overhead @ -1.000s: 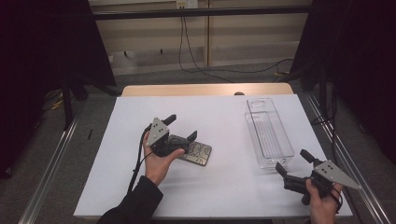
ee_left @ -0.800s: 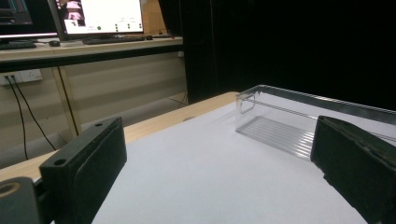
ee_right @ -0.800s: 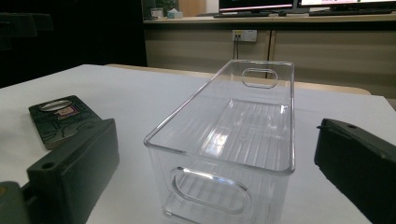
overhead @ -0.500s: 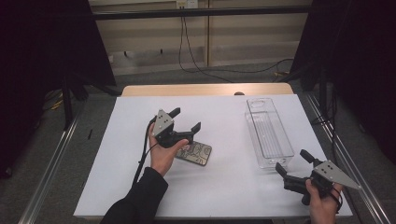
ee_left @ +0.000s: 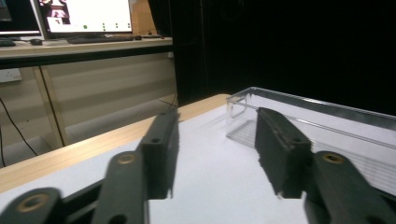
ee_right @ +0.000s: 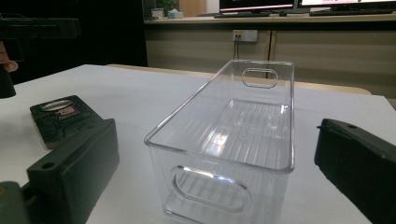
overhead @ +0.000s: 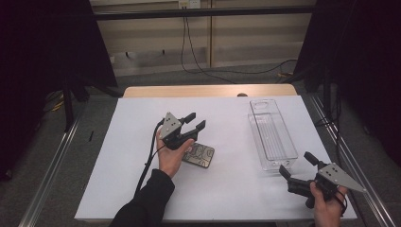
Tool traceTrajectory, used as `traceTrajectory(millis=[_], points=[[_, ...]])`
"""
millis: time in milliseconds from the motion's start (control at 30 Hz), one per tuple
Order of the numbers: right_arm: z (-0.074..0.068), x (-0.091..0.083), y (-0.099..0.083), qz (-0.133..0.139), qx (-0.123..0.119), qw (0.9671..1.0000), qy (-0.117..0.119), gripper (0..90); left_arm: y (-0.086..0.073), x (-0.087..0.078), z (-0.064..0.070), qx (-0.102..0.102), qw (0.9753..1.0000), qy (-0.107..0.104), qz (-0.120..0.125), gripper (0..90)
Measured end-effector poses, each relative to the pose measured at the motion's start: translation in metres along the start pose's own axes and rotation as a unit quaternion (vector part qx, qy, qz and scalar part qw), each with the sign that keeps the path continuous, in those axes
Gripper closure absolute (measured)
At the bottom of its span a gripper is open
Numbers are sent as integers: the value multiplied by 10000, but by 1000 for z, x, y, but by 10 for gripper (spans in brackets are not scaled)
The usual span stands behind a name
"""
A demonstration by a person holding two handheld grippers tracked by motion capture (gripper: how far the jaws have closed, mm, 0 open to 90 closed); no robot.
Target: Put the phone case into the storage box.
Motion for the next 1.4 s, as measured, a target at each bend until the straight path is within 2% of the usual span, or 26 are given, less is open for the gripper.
traceTrajectory(millis=[33,67,100,133,167,200,233,333,400,467,500,567,633,700,733,833,867,933,1100,1167,1233,1300,1367,1400], points=[[0,0,0,0,0,10000,0,0,-1,0,0,25,10000,2,-18,531],[0,0,0,1,-5,10000,-1,0,-1,0,-1,19,10000,5,12,557],[0,0,0,-4,-9,10000,-11,0,-2,1,-2,1,10000,-12,0,626],[0,0,0,-4,-9,10000,-11,0,-4,0,-3,-4,10000,-42,-39,626],[0,0,0,0,-26,10000,-11,0,-5,1,-3,12,10000,-79,-33,715],[0,0,0,-2,-21,10000,-17,0,-5,1,-3,12,10000,-79,-33,745],[0,0,0,-2,-21,10000,-17,0,-6,1,-3,1,9999,-99,-49,745],[0,0,0,-2,-15,10000,-21,0,-7,3,-2,-73,9998,-159,-71,821],[1,0,0,5,-11,10000,-24,0,-7,3,-1,-139,9998,-124,-79,827],[1,0,0,9,-11,10000,-29,0,-8,3,0,-308,9994,-150,-85,841],[1,0,0,9,-17,10000,-31,0,-8,3,1,-275,9994,-169,-125,872],[0,0,0,8,-18,10000,-29,0,-9,3,1,-353,9990,-236,-165,888],[1,0,0,8,-21,10000,-35,0,-10,3,1,-384,9985,-265,-281,900],[1,0,0,8,-17,10000,-34,0,-12,3,1,-503,9976,-333,-326,900],[1,0,0,7,-19,10000,-32,0,-13,4,1,-427,9973,-351,-488,900],[0,0,0,-5,-27,10000,-32,0,-16,6,3,-582,9948,-468,-699,900],[0,0,0,-3,-25,10000,-37,0,-16,6,2,-573,9938,-502,-806,900],[0,0,0,-6,-28,10000,-39,0,-15,7,3,-719,9922,-566,-850,900],[1,0,0,2,-26,10000,-47,0,-16,6,2,-815,9882,-647,-1121,900],[1,0,0,1,-18,10000,-44,0,-17,5,2,-908,9860,-704,-1211,900],[1,0,0,4,-24,10000,-43,0,-20,5,1,-922,9834,-682,-1403,900],[1,0,0,7,-23,10000,-42,0,-23,4,1,-991,9804,-795,-1505,900],[1,0,0,3,-19,10000,-46,0,-25,4,-1,-986,9782,-758,-1660,900],[1,0,0,-3,-18,10000,-44,0,-26,3,-1,-1022,9762,-793,-1742,900]])
Point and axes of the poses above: each handheld gripper's, and its own axes: x roughly forward along the jaws, y roughly out of its top, z roughly to its right, the point moved 6 cm from there along x, roughly forward along the jaws, and after that the axes turned 15 degrees about -y, right-handed, at the moved point
